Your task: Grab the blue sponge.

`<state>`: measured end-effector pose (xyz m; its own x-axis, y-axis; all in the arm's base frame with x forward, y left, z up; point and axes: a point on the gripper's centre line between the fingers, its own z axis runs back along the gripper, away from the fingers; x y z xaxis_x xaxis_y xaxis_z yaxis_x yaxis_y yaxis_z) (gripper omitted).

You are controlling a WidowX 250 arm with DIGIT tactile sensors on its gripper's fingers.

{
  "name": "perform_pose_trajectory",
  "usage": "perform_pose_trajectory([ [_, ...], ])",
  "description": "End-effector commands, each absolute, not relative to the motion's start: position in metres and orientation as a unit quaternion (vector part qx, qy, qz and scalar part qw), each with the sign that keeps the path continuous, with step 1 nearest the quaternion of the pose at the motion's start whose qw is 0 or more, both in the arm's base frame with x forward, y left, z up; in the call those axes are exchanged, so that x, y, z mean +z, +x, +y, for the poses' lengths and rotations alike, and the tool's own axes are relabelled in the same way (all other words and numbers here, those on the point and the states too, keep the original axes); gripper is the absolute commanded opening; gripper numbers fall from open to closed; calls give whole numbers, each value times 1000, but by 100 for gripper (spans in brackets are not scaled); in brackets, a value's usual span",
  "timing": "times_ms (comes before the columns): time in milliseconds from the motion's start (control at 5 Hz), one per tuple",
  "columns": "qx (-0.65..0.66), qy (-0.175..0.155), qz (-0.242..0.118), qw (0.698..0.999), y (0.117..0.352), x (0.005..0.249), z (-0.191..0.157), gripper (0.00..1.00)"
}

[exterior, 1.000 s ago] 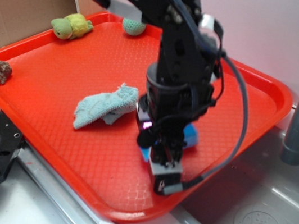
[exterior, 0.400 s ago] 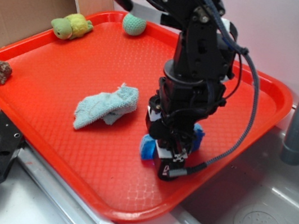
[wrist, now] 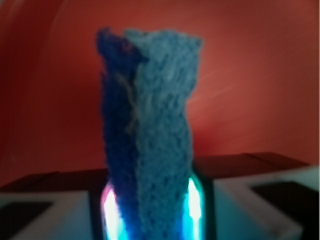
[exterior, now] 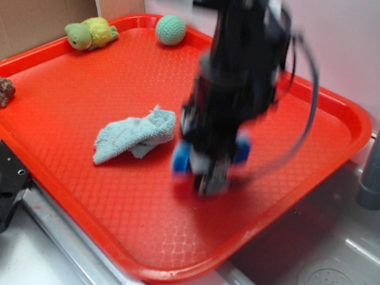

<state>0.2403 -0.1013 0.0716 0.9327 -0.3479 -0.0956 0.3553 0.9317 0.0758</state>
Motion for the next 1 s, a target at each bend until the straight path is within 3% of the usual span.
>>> perform_pose_trajectory([
  [0, -23, 89, 19, 996, 243, 187, -37, 0],
  [200, 9, 68, 14, 998, 219, 180, -19, 0],
  [600, 21, 44, -56, 997, 168, 179, -11, 0],
  [800, 36, 38, -46, 998, 168, 174, -1, 0],
])
